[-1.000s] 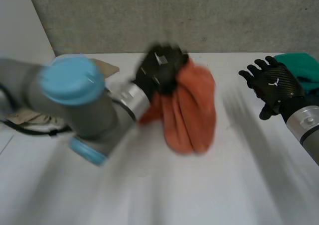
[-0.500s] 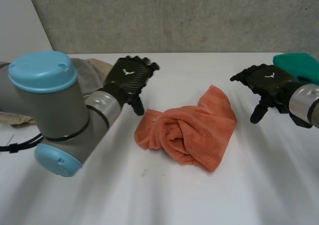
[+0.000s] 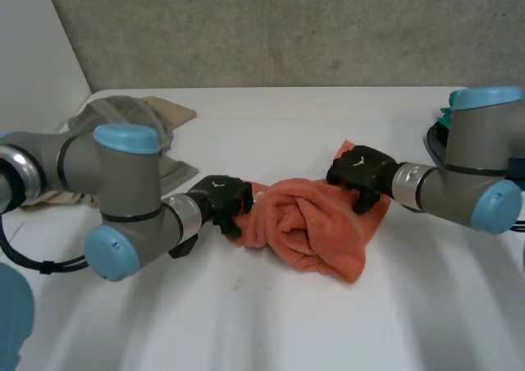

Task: Fold the laundry.

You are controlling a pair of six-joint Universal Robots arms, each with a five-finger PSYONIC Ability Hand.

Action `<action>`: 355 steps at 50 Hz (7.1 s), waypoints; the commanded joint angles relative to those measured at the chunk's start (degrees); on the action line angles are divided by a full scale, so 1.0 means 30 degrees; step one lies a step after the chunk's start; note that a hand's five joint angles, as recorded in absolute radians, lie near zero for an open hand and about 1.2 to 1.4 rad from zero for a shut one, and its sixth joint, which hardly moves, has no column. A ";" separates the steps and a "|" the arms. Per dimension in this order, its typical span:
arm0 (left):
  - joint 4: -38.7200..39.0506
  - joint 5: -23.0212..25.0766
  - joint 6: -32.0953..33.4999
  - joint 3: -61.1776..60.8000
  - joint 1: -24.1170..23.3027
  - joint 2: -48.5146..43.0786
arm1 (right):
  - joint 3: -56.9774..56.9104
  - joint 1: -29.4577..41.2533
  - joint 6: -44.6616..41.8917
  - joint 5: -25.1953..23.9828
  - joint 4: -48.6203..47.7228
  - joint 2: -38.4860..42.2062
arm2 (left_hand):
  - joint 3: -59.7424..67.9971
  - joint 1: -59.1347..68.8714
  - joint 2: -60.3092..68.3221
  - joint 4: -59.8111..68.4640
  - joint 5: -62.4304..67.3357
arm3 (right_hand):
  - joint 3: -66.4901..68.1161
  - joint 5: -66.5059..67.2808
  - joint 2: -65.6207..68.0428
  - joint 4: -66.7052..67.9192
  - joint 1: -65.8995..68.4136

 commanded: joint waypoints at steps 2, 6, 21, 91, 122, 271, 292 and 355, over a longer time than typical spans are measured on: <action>0.0627 -0.1407 0.0116 0.4658 -0.0206 -0.0546 | -0.1971 0.0591 0.0546 0.1124 -0.3231 -0.0835 | 0.7055 0.6341 0.6965 0.7217 0.7427 | 0.9125 0.9241 0.8920 0.9111 0.9370; 0.4275 -0.2960 0.0086 0.6921 -0.0440 0.0182 | -0.1417 0.0974 0.2623 0.2209 -0.8040 -0.3122 | 0.7055 0.6341 0.6965 0.7217 0.7427 | 0.9125 0.9241 0.8920 0.9111 0.9370; 1.3789 -0.5573 0.0145 0.1864 -0.0324 0.6836 | 0.5083 0.0944 0.6877 0.3766 -1.8481 -0.8868 | 0.7055 0.6341 0.6965 0.7217 0.7427 | 0.9125 0.9241 0.8920 0.9111 0.9370; 0.9011 -0.0036 0.1669 -0.9391 0.2664 0.3468 | 1.3702 0.0799 0.2189 0.4145 -0.9576 -0.7199 | 0.7055 0.6341 0.6965 0.7217 0.7427 | 0.9125 0.9241 0.8920 0.9111 0.9370; 0.9069 -0.0007 0.1727 -1.1998 0.2869 0.8185 | -0.0799 -0.1311 -0.1031 0.2036 0.1705 -0.1986 | 0.7055 0.6341 0.6965 0.7217 0.7427 | -0.7677 -0.7560 -0.7881 -0.7690 -0.7431; 1.2412 0.2865 0.1961 -1.0651 0.6531 0.4726 | 1.3909 -0.0957 0.2921 0.5141 -0.8671 -0.8780 | 0.7055 0.6341 0.6965 0.7217 0.7427 | 0.0864 0.0980 0.0659 0.0850 0.1109; 1.2028 0.2864 0.2108 -1.1969 0.6561 0.6924 | 0.6758 -0.4211 0.7076 0.3559 -0.0228 -0.7551 | 0.7055 0.6341 0.6965 0.7217 0.7427 | -0.4592 -0.4475 -0.4797 -0.4606 -0.4346; 0.0544 -0.0153 0.6439 -0.7984 0.6619 1.6393 | 0.7756 -0.5530 -0.0974 0.5579 0.1705 -1.5407 | 0.7055 0.6341 0.6965 0.7217 0.7427 | 0.9125 0.9241 0.8920 0.9111 0.9370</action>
